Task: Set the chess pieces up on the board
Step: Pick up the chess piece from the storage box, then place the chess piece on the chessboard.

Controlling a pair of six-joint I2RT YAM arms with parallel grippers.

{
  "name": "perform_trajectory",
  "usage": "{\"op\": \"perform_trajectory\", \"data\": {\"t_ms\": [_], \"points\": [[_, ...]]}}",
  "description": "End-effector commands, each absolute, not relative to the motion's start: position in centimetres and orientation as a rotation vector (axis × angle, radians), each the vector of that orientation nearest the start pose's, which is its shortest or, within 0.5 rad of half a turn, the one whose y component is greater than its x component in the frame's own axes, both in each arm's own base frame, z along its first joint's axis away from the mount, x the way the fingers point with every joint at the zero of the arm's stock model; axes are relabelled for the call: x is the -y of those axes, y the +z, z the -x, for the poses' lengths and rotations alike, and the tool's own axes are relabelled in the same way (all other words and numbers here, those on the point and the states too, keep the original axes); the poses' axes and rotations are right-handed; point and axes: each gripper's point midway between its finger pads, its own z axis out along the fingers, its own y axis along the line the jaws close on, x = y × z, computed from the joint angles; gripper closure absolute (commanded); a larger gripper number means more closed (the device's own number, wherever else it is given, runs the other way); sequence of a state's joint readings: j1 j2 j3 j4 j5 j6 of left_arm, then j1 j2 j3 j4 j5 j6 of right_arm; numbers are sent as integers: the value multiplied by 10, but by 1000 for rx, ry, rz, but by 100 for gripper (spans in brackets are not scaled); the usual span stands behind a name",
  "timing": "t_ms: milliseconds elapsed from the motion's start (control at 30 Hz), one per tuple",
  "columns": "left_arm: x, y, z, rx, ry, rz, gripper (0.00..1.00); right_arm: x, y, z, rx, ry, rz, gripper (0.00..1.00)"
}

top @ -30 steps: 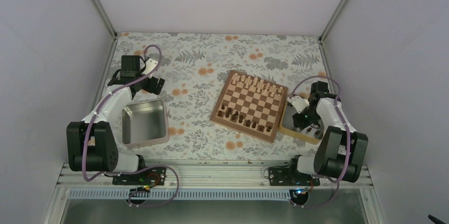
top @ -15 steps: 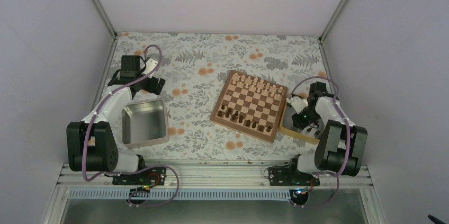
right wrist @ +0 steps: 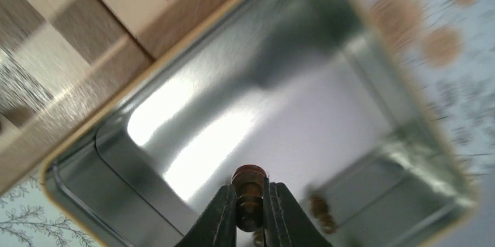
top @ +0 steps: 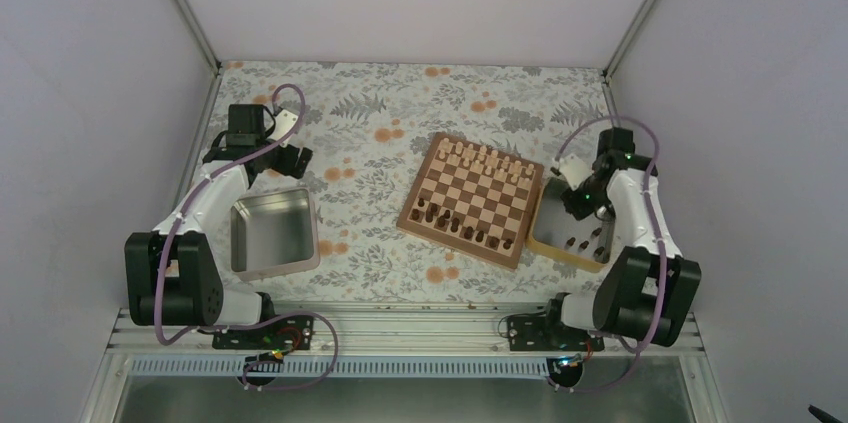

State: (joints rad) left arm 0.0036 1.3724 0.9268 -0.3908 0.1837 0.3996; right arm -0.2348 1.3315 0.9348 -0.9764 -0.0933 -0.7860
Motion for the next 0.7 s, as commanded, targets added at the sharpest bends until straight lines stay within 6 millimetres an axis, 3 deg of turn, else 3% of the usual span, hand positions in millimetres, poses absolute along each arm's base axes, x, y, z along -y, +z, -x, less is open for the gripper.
{"op": "perform_trajectory", "data": {"t_ms": [0,133,267,500,667], "points": [[33,152,-380,-2289,-46,-546,0,27,135,-261,-2738,-17,862,89],[32,152,-380,-2288,-43,-546,0,-11,154,-275,-2675,17,976,89],[32,153,-381,-2285,-37,-545,0,-62,157,-290,-2623,69,1131,88],[31,151,-382,-2288,-32,-543,0,-135,137,-300,-2534,221,1344,88],[30,150,-382,-2292,-26,-539,0,-167,115,-290,-2506,291,1443,88]]}}
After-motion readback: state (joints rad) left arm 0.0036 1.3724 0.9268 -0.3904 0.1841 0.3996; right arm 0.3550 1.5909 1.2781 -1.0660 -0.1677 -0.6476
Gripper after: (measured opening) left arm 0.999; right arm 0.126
